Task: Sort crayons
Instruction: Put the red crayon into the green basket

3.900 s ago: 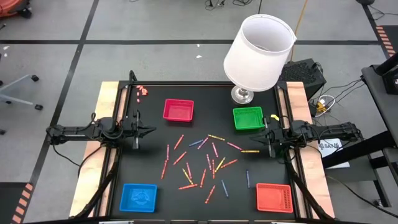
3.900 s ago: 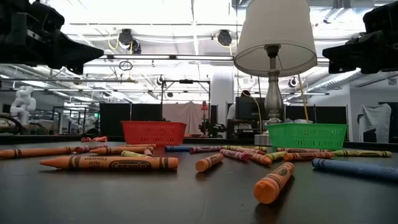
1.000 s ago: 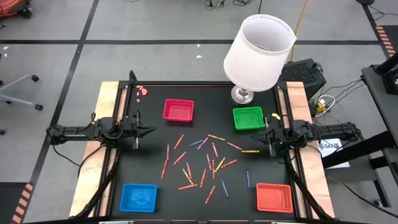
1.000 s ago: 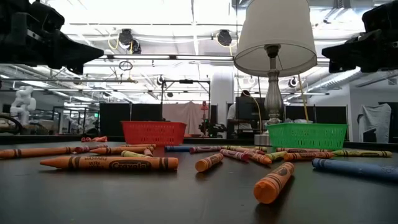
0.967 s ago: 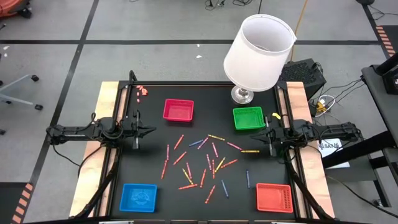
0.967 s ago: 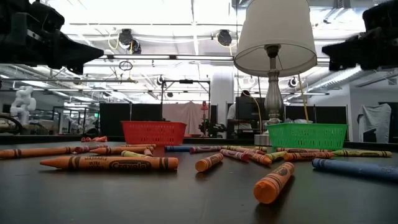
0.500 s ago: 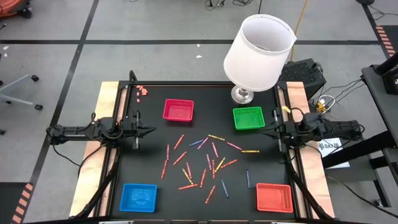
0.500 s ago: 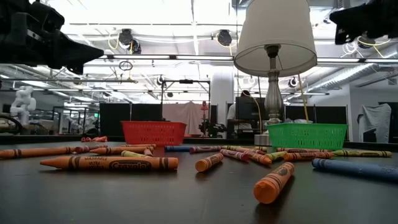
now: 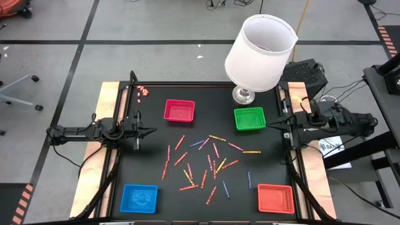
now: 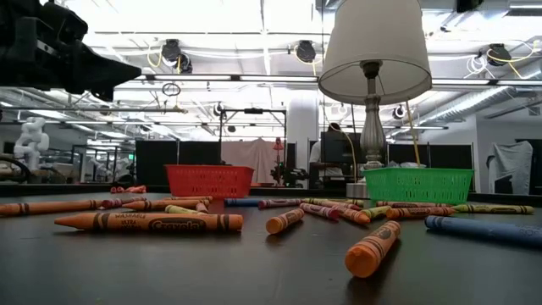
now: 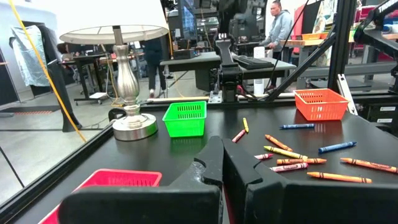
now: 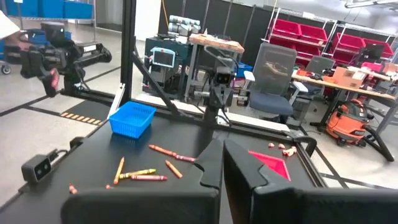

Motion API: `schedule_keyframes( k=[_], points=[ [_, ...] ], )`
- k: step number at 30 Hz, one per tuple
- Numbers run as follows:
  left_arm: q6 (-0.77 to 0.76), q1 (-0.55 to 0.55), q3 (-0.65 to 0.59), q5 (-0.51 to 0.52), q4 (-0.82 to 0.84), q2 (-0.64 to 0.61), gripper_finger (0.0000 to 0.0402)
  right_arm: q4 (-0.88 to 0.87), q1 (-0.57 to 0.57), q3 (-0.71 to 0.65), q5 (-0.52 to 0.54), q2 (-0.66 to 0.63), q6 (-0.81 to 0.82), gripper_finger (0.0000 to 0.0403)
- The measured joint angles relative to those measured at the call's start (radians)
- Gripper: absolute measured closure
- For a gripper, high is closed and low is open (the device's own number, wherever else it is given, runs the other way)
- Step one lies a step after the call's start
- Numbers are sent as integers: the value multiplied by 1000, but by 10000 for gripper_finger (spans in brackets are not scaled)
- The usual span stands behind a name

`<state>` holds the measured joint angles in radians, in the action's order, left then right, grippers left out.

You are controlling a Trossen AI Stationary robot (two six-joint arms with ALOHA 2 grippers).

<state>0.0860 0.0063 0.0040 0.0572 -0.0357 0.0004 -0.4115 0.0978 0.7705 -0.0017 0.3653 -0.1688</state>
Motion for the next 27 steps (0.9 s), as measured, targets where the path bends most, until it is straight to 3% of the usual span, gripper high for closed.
schedule_keyframes(
  k=[15, 20, 27],
  points=[
    [-1, 0, 0, 0, -31, 0, 402, -229, 0, 430, 1, 287, 25, 403],
    [-1, 0, 0, 14, -142, 0, 402, -269, 0, 565, 3, 381, 23, 403],
    [-65, 0, 2, 51, -142, 0, 402, -261, 0, 692, 4, 507, 31, 403]
  ],
)
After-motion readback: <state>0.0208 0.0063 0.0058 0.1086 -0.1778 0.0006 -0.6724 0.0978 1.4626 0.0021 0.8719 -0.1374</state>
